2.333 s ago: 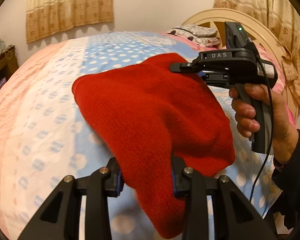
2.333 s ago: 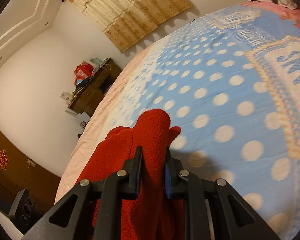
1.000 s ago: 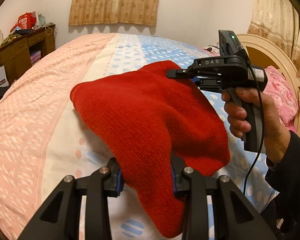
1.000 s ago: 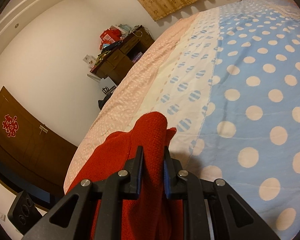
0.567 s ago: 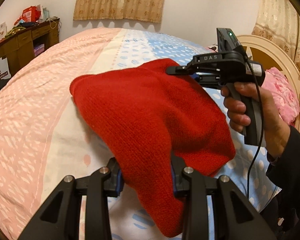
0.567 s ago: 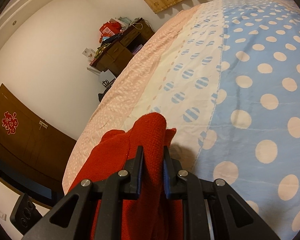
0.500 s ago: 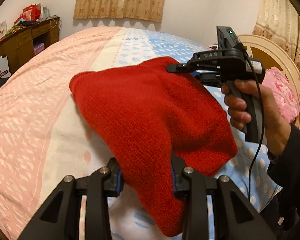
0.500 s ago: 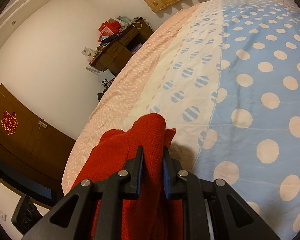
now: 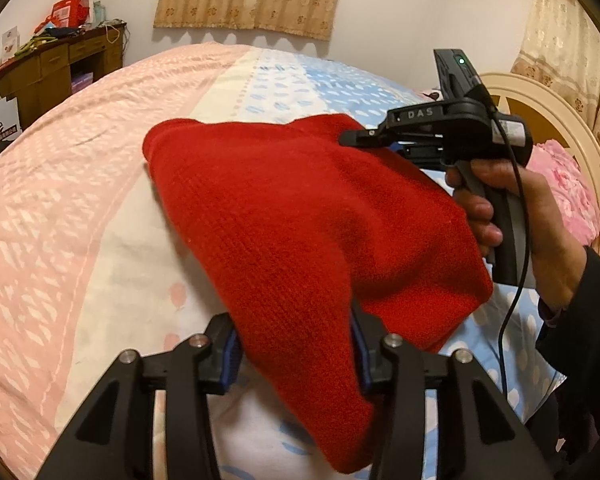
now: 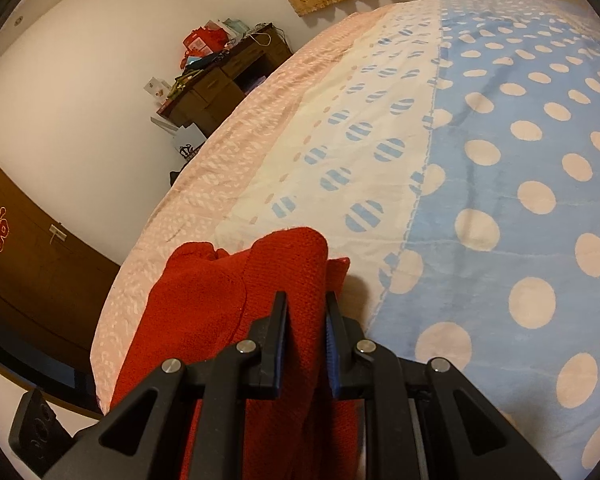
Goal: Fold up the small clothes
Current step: 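Lay the folded edge down and open the right tool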
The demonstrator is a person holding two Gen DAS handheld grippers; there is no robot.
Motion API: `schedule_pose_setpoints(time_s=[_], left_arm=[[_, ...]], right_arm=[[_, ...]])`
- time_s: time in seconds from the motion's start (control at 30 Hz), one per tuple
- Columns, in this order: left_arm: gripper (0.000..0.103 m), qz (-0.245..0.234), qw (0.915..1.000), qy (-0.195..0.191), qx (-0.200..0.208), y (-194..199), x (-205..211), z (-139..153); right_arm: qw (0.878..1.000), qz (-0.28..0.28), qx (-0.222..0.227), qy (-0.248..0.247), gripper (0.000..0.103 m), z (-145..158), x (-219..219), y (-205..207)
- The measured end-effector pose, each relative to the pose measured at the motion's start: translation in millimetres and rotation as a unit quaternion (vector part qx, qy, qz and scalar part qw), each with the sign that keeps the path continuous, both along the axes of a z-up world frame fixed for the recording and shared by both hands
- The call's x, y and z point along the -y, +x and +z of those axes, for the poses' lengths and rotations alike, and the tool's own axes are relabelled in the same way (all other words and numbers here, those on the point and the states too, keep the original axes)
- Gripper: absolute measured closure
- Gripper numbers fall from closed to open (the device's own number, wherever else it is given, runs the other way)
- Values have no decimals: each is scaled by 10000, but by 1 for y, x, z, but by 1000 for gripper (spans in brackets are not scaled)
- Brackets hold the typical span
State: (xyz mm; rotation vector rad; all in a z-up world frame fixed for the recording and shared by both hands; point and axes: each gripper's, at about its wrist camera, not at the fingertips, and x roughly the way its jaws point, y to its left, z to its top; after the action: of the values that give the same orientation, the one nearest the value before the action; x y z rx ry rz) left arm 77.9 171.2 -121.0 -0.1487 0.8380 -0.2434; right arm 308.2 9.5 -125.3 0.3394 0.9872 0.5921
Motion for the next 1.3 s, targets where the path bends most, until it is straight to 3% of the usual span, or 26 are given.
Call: schedule_pose_setpoints(time_s=[0.47, 0.73, 0.8, 0.93, 1.03, 1.1, 1.3], left_arm=[[48, 67, 9995, 299, 44, -4, 1, 9], [27, 548, 9938, 741, 628, -9, -18, 40], [17, 714, 9913, 856, 696, -3, -23, 42], [16, 881, 9890, 1005, 638, 18, -30, 33], [16, 799, 9879, 1249, 454, 28, -23, 16], [16, 738, 9871, 1371, 381, 30, -15, 9], [12, 808, 9853, 1439, 439, 27, -4, 2]], right_arm=[[9997, -9, -15, -226, 86, -7, -1, -2], [9993, -167, 331, 46, 76, 27, 24, -34], [9994, -46, 320, 131, 74, 36, 26, -53], [9989, 253, 296, -251, 68, 37, 15, -91], [9976, 353, 243, -552, 69, 26, 8, -108], [9963, 434, 215, -713, 82, 18, 7, -113], [9964, 261, -58, -803, 84, 4, 21, -105]])
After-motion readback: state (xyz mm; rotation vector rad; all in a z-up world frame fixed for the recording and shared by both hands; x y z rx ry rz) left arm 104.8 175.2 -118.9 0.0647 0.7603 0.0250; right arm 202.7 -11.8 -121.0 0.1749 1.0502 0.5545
